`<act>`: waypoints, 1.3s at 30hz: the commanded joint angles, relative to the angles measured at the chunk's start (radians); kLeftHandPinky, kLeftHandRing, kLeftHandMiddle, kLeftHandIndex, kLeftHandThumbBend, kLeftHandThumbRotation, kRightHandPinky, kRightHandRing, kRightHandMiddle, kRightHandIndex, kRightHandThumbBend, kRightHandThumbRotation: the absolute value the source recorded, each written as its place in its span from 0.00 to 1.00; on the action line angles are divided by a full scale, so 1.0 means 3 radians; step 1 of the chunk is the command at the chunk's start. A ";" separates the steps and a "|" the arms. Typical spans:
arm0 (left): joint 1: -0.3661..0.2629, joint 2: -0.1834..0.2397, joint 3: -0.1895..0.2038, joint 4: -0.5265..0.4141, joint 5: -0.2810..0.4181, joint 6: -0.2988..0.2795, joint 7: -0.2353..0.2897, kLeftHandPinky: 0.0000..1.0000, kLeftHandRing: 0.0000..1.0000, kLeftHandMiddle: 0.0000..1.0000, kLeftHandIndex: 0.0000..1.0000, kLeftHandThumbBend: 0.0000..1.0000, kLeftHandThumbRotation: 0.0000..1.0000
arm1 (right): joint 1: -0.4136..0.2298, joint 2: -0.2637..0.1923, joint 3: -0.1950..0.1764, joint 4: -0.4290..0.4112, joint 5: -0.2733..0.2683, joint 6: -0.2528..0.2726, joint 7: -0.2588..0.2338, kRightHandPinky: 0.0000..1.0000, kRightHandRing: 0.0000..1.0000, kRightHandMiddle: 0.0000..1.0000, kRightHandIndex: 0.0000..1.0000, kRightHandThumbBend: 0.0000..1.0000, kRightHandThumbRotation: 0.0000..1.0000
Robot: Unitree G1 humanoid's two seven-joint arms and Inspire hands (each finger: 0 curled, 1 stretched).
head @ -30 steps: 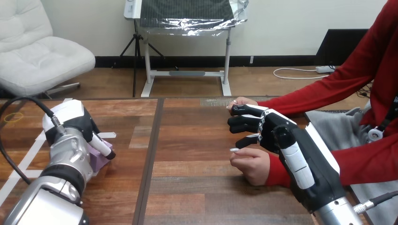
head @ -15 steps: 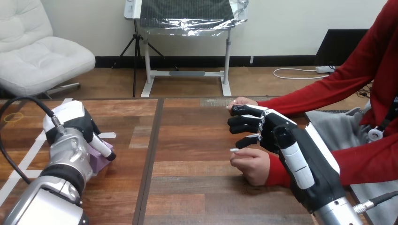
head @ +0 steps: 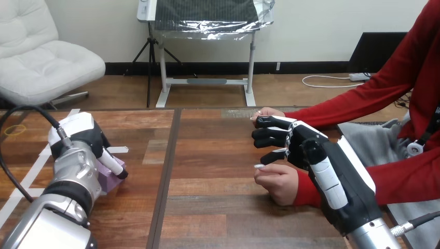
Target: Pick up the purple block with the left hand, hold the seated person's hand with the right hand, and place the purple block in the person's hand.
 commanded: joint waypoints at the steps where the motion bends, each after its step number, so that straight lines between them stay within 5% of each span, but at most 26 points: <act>1: -0.0133 0.0030 -0.0068 -0.0087 0.0074 -0.0037 0.0013 0.28 0.37 0.45 0.66 0.70 0.00 | -0.0202 -0.0014 -0.0043 -0.0097 0.0019 -0.0008 -0.0011 0.60 0.73 0.74 0.76 0.82 1.00; 39: -0.0160 0.0021 -0.0152 -0.0106 0.0142 -0.0004 -0.0067 0.27 0.36 0.45 0.66 0.66 0.00 | -0.0197 -0.0021 -0.0042 -0.0109 -0.0014 0.0002 -0.0022 0.60 0.73 0.74 0.76 0.83 1.00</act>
